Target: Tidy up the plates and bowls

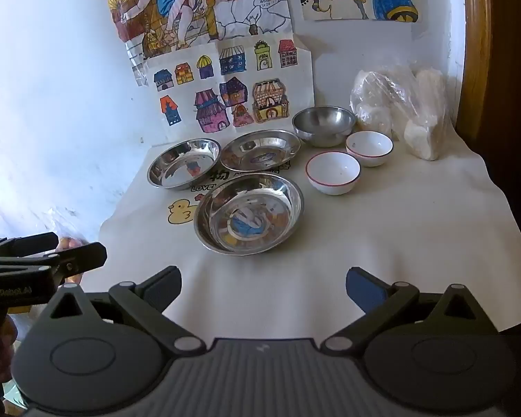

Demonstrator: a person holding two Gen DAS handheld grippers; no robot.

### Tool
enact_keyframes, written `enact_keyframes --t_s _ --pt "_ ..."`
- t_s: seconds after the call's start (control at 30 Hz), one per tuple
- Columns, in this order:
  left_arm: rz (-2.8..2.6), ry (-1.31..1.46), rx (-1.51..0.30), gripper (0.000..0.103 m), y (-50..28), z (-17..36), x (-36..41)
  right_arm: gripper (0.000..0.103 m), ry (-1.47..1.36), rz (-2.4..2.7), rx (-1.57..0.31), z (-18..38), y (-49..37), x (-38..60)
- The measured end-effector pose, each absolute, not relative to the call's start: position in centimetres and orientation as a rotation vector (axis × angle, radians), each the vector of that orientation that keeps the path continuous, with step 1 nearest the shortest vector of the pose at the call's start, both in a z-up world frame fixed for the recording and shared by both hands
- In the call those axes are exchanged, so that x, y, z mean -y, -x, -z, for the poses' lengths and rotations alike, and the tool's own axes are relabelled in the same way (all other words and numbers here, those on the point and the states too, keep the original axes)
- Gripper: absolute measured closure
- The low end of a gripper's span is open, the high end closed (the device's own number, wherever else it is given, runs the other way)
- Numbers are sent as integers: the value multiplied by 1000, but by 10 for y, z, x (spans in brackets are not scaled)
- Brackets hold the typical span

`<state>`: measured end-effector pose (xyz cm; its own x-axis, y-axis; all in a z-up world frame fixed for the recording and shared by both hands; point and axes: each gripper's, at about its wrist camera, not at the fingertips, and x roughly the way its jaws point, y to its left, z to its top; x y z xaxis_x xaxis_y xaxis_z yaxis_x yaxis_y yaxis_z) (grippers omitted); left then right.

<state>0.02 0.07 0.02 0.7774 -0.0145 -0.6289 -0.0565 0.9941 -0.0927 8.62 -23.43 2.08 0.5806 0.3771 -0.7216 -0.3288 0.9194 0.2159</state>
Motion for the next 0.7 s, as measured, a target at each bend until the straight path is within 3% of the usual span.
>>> enact_keyframes --t_s 0.7 --pt "-14 82 -705 1 -2 9 7 0 -65 -401 -868 -23 -82 235"
